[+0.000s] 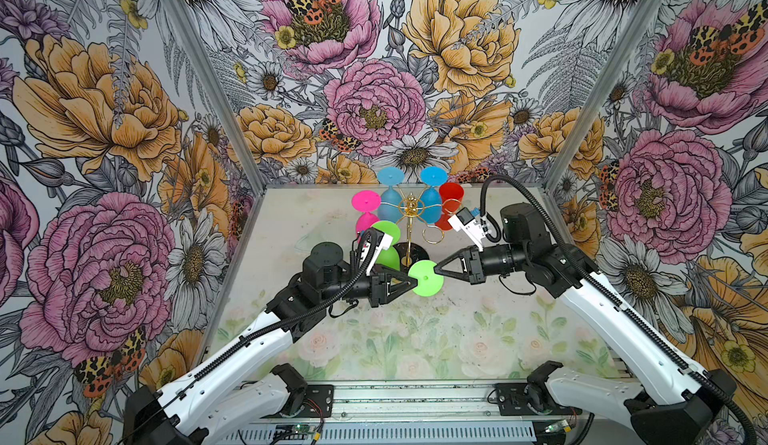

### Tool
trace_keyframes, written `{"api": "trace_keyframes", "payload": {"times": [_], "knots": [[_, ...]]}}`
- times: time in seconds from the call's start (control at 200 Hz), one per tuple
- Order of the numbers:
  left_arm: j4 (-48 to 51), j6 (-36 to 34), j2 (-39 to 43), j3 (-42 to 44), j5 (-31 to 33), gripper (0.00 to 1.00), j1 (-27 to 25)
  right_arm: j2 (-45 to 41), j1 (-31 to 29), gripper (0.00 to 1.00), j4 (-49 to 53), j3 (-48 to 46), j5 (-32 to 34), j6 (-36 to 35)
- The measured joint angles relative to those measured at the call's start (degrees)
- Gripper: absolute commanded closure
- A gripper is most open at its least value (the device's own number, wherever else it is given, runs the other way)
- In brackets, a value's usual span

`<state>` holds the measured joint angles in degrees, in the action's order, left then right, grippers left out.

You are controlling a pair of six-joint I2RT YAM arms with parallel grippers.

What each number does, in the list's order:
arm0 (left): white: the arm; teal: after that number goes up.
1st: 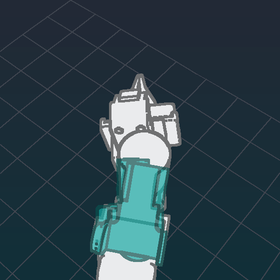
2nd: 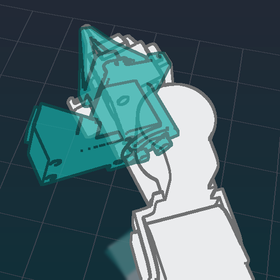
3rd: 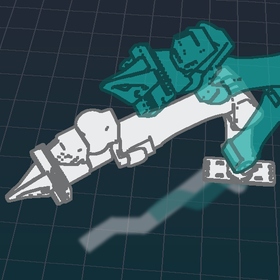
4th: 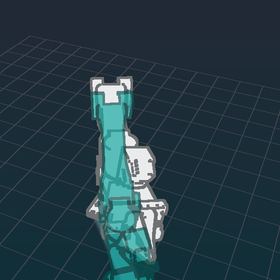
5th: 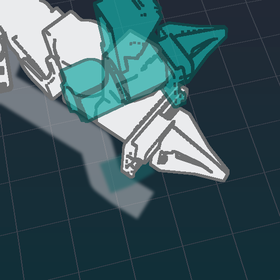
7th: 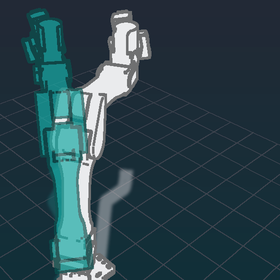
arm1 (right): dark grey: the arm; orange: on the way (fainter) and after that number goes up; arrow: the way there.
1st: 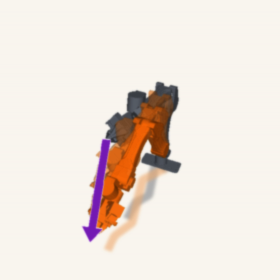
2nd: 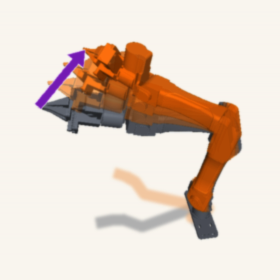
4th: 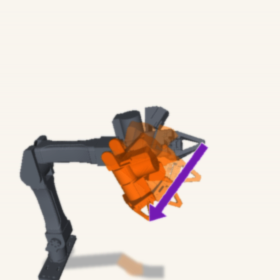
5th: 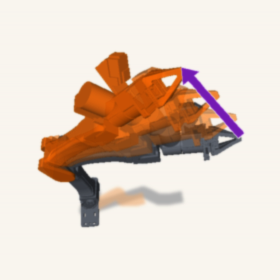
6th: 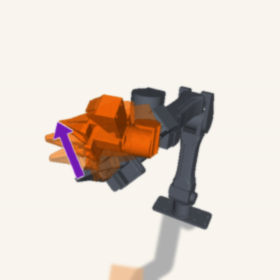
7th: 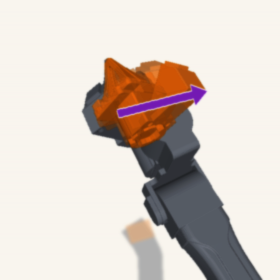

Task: Take the wine glass off the wine glass rack
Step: 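Reach the left gripper to the green glass's foot and close on it, then open the right gripper and withdraw it while the left gripper holds the green glass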

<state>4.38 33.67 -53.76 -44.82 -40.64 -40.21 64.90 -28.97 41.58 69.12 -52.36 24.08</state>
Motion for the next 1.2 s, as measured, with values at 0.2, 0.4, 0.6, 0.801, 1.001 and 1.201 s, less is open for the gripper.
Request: {"api": "trace_keyframes", "payload": {"times": [0.2,0.4,0.6,0.801,1.001,1.201], "knots": [[0.0,0.1,-0.5,0.0,-0.6,0.81,0.3,0.1,0.0,1.00,0.0,0.0,0.0,-0.2],[0.0,0.7,-0.8,0.0,-0.9,0.97,0.4,0.1,0.0,1.00,0.0,0.0,-0.5,-1.6],[0.1,1.0,-0.8,0.0,-1.4,1.00,0.6,0.1,0.0,0.84,-0.1,-0.4,-0.7,-3.1],[0.1,0.5,-0.7,0.0,-1.4,1.00,0.6,0.0,1.4,0.65,0.0,-1.2,0.5,-2.7],[0.3,0.3,-0.6,0.5,-1.5,1.00,0.6,-1.5,4.8,0.50,-0.1,-1.7,2.7,-1.1],[0.0,-1.7,0.9,0.5,-2.7,1.00,-0.7,-2.4,8.6,0.42,0.0,-2.4,6.3,2.0]]}}
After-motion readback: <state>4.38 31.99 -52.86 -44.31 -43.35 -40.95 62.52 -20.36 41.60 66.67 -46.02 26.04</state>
